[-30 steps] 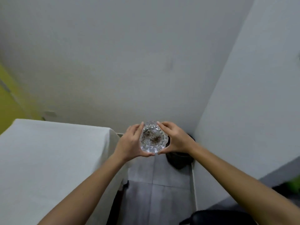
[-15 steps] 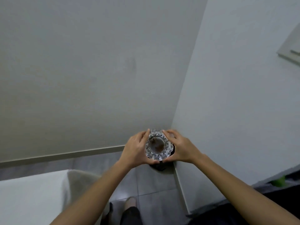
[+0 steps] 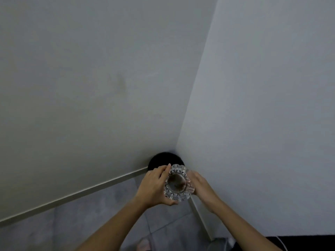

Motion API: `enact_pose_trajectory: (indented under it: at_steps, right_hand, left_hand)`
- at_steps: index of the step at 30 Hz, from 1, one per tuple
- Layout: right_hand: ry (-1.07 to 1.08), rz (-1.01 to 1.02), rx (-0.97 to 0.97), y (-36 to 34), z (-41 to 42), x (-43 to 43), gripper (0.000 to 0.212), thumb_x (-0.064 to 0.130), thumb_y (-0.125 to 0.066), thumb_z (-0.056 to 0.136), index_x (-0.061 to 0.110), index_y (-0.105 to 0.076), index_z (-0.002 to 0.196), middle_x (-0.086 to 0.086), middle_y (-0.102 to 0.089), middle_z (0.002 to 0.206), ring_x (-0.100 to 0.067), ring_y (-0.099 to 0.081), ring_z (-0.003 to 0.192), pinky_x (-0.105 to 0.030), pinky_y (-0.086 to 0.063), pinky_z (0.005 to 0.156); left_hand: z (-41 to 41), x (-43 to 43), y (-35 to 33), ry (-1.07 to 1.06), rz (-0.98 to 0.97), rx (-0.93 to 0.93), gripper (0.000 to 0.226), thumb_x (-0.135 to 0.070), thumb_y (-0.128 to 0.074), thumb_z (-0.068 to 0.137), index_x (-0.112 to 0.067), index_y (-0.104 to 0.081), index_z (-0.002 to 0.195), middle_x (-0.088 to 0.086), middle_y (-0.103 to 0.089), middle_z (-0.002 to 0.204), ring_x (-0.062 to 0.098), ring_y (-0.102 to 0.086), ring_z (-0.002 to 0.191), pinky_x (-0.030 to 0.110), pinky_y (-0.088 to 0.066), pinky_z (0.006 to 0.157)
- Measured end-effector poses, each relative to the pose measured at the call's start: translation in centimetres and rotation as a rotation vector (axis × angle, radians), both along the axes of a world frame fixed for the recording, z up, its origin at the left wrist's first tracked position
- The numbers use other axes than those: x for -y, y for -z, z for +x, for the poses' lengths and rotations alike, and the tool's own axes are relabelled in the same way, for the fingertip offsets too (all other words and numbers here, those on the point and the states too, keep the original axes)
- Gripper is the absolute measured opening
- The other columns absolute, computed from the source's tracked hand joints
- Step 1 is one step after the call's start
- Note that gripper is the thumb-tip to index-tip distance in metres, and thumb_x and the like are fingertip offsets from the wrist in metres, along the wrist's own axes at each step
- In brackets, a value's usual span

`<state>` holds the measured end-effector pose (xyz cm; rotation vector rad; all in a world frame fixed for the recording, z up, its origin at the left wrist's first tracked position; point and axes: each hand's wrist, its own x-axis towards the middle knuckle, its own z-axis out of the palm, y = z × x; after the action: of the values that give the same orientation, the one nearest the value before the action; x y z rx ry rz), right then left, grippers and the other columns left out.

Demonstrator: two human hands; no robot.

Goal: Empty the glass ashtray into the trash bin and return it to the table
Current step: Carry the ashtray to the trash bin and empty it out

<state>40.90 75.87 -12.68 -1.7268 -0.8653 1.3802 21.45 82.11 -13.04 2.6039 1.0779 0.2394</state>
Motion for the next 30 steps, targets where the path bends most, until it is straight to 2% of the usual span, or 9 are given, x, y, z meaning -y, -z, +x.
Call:
enact_pose_trajectory:
  at_steps: [4,9,12,15,18,20,23,27,30]
  right_hand:
    - [0.109,-0.124,-0.232,1.2,1.0,-1.8,0.044,0.038,-0.036,0.103,0.009,-0.061,0.124,-0.013,-0.071,0.117,-0.028,-0.067,0.110,-0.048,-0.051,0.098]
    - [0.197,-0.154,-0.305,5.7,2.4,-4.5,0.037,0.039,-0.042,0.101,0.012,-0.052,0.124,-0.014,-0.067,0.122,-0.035,-0.063,0.113,-0.055,-0.050,0.096]
    - [0.219,-0.144,-0.376,9.4,3.7,-6.8,0.035,0.041,-0.039,0.102,0.017,-0.049,0.125,-0.009,-0.065,0.122,-0.035,-0.067,0.104,-0.054,-0.060,0.072]
    - [0.196,-0.128,-0.297,15.6,5.3,-9.2,0.034,0.049,-0.037,0.100,0.025,-0.049,0.121,-0.004,-0.061,0.124,-0.035,-0.066,0.106,-0.046,-0.061,0.061]
    - [0.198,-0.088,-0.189,23.4,6.9,-12.0,0.028,0.041,-0.039,0.101,0.022,-0.047,0.120,-0.010,-0.055,0.130,-0.033,-0.061,0.111,-0.042,-0.061,0.057]
    - [0.192,-0.046,-0.145,29.2,7.6,-13.6,0.028,0.034,-0.041,0.102,0.018,-0.046,0.124,-0.010,-0.053,0.131,-0.029,-0.060,0.110,-0.042,-0.062,0.056]
    - [0.170,-0.009,-0.079,37.0,8.5,-15.8,0.020,0.026,-0.043,0.102,0.017,-0.047,0.120,-0.006,-0.054,0.124,-0.017,-0.060,0.096,-0.039,-0.061,0.050]
    - [0.100,0.054,0.045,44.3,9.8,-18.0,0.030,0.014,-0.047,0.101,0.016,-0.045,0.130,-0.001,-0.055,0.119,-0.019,-0.060,0.100,-0.040,-0.061,0.051]
    - [0.032,0.135,0.221,46.9,10.3,-19.3,0.041,0.002,-0.043,0.096,0.023,-0.042,0.131,-0.001,-0.058,0.120,-0.023,-0.060,0.101,-0.041,-0.061,0.052]
  left_hand:
    - [1.4,-1.8,1.9,0.061,-0.025,-0.021,0.118,-0.087,-0.046,0.053,-0.005,-0.039,0.138,0.012,-0.062,0.127,0.026,-0.066,0.105,0.038,-0.054,0.086]
    - [3.7,-5.3,5.4,0.115,-0.014,-0.049,0.117,-0.087,-0.044,0.055,-0.007,-0.037,0.141,0.011,-0.059,0.134,0.025,-0.064,0.112,0.037,-0.053,0.090]
    - [5.0,-7.9,9.9,0.132,-0.060,0.000,0.116,-0.082,-0.051,0.060,-0.006,-0.029,0.146,0.012,-0.050,0.144,0.028,-0.058,0.122,0.040,-0.048,0.098]
    - [6.0,-9.4,17.8,-0.052,-0.141,-0.001,0.122,-0.079,-0.048,0.065,-0.016,0.007,0.153,0.007,-0.026,0.158,0.025,-0.034,0.142,0.046,-0.031,0.114]
    - [6.6,-9.5,27.6,-0.344,-0.252,-0.167,0.122,-0.084,-0.039,0.069,-0.019,0.039,0.138,0.010,0.007,0.162,0.028,-0.002,0.150,0.050,-0.009,0.120]
    - [7.2,-9.4,34.4,-0.520,-0.377,-0.240,0.126,-0.095,-0.021,0.058,-0.018,0.034,0.140,0.012,0.023,0.159,0.030,0.016,0.148,0.051,0.003,0.118]
    - [8.8,-9.6,42.5,-0.681,-0.435,-0.170,0.122,-0.092,-0.025,0.065,-0.019,0.024,0.149,0.013,0.027,0.157,0.031,0.022,0.146,0.052,0.009,0.116]
    - [10.5,-10.0,49.6,-0.635,-0.295,-0.118,0.137,-0.099,0.011,0.041,-0.017,0.019,0.150,0.015,0.023,0.158,0.031,0.022,0.146,0.053,0.010,0.116]
    - [10.6,-10.5,51.3,-0.613,-0.192,-0.118,0.141,-0.101,0.006,0.039,-0.015,0.017,0.151,0.018,0.018,0.159,0.034,0.020,0.146,0.054,0.013,0.114]
